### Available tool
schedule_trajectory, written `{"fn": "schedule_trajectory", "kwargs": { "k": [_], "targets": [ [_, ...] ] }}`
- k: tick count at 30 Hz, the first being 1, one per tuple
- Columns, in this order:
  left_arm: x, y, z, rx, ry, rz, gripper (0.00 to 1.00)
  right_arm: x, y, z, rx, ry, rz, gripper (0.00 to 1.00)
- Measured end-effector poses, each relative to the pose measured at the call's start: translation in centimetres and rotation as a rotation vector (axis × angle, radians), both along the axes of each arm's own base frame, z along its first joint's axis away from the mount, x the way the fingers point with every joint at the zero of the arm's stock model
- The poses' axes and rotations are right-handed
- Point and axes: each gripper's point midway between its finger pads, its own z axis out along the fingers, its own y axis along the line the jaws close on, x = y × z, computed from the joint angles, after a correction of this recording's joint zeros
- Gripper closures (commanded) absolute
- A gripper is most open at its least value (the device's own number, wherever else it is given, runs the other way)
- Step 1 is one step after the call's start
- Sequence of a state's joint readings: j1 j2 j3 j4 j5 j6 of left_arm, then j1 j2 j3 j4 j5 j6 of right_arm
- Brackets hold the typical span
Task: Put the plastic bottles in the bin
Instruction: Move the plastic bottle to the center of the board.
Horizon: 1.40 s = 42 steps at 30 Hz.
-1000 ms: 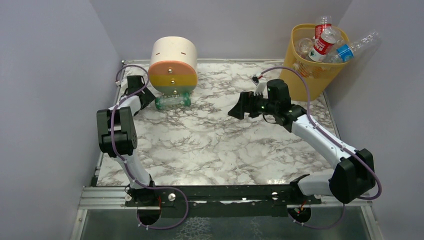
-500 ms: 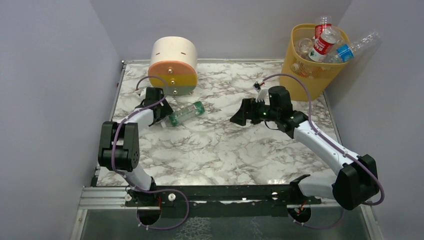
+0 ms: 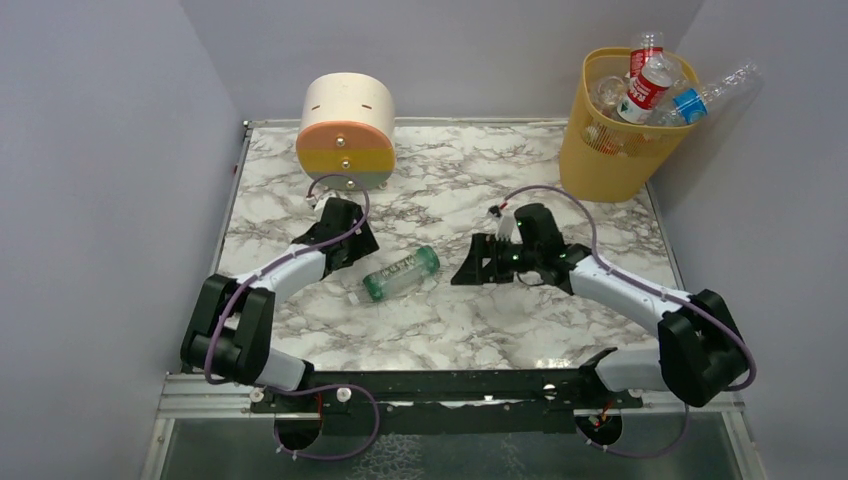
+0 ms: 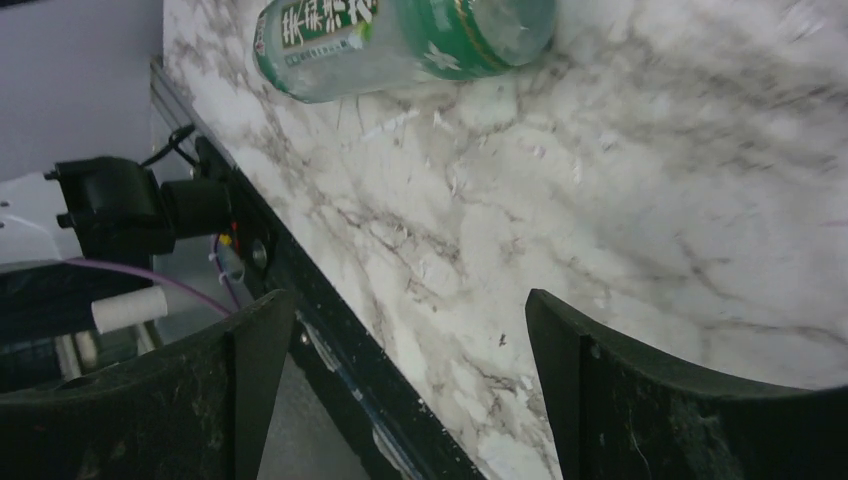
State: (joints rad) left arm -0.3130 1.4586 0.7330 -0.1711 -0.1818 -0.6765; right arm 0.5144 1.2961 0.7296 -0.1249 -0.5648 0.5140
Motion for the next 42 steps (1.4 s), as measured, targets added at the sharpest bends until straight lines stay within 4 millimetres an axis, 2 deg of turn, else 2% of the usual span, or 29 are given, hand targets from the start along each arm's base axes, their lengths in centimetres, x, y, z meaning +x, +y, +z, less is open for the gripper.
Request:
{"fn": "schedule_trajectory", "kwargs": {
  "k": [4, 8, 11, 17, 23, 33, 37, 42],
  "targets": [
    [-1.2, -0.8, 0.6, -0.019, -0.026, -0.02, 0.13, -5.0, 2.8, -3.1, 0.003, 0.134, 0.105, 0.22],
    [-2.4, -0.9, 0.4, -0.029, -0.025, -0.03, 0.13, -9.9, 5.3, -5.4, 0.0, 0.228, 0.205, 0.23],
    [-3.1, -0.9, 0.6, -0.04, -0.033, -0.037, 0.13, -11.5, 5.9, -7.0, -0.015, 0.282, 0.217, 0.23],
    [-5.2, -2.1, 1.3, -0.1, -0.07, -0.074, 0.13, -10.0, 6.8, -8.0, -0.016, 0.287, 0.143, 0.23],
    [-7.9, -2.9, 0.3, -0.142, -0.048, -0.104, 0.13, -7.3, 9.6, -7.3, 0.019, 0.267, 0.112, 0.23],
    [-8.7, -3.5, 1.4, -0.206, -0.087, -0.112, 0.13, -3.3, 13.8, -5.4, 0.052, 0.206, 0.108, 0.19],
    [-9.9, -3.3, 0.4, -0.221, -0.073, -0.109, 0.13, -2.5, 14.4, -6.1, 0.028, 0.22, 0.097, 0.18],
    [-10.9, -3.2, -0.3, -0.247, -0.061, -0.103, 0.14, -2.5, 14.2, -7.7, -0.007, 0.257, 0.074, 0.18]
  ]
}}
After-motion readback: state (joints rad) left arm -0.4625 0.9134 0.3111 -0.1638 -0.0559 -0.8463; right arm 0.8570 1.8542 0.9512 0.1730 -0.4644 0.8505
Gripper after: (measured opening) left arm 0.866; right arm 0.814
